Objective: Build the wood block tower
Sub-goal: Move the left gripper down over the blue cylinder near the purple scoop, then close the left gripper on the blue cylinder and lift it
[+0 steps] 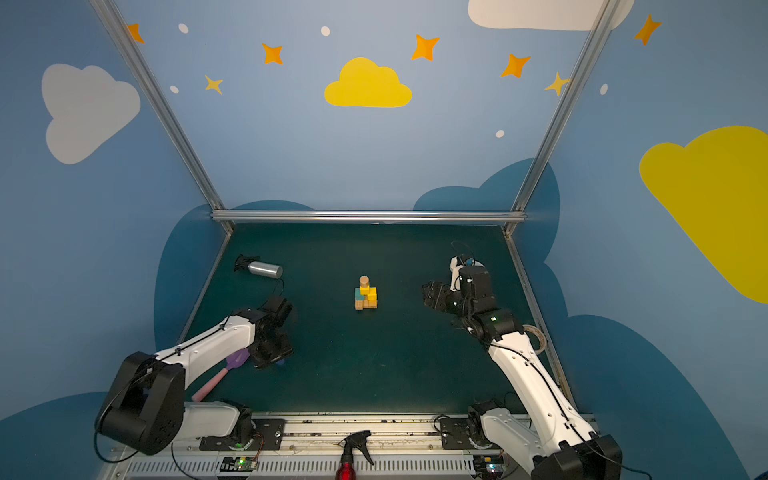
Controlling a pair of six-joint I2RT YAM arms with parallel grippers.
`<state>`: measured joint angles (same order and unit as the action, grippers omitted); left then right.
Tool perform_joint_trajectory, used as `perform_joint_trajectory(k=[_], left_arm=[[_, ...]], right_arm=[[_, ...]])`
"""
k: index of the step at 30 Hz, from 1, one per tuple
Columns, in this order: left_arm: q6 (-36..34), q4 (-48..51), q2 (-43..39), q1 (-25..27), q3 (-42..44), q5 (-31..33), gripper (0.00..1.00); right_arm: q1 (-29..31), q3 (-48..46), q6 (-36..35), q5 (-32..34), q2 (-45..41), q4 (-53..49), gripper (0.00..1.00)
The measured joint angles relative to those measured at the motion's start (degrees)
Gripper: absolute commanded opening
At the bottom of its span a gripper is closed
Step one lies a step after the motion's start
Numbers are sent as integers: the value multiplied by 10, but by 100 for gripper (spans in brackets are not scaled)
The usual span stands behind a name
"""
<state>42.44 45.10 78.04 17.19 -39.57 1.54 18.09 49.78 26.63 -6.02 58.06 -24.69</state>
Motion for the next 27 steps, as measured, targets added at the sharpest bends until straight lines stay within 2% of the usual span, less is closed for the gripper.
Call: perform_joint_trajectory(k=[14, 27], left_arm=[[-18, -8, 36, -7, -28, -4, 44], [-25, -7, 37, -8, -27, -6, 46]], right_arm=[[-3, 0, 0, 0, 9, 0, 90], [-5, 0, -1, 0, 9, 0, 90]])
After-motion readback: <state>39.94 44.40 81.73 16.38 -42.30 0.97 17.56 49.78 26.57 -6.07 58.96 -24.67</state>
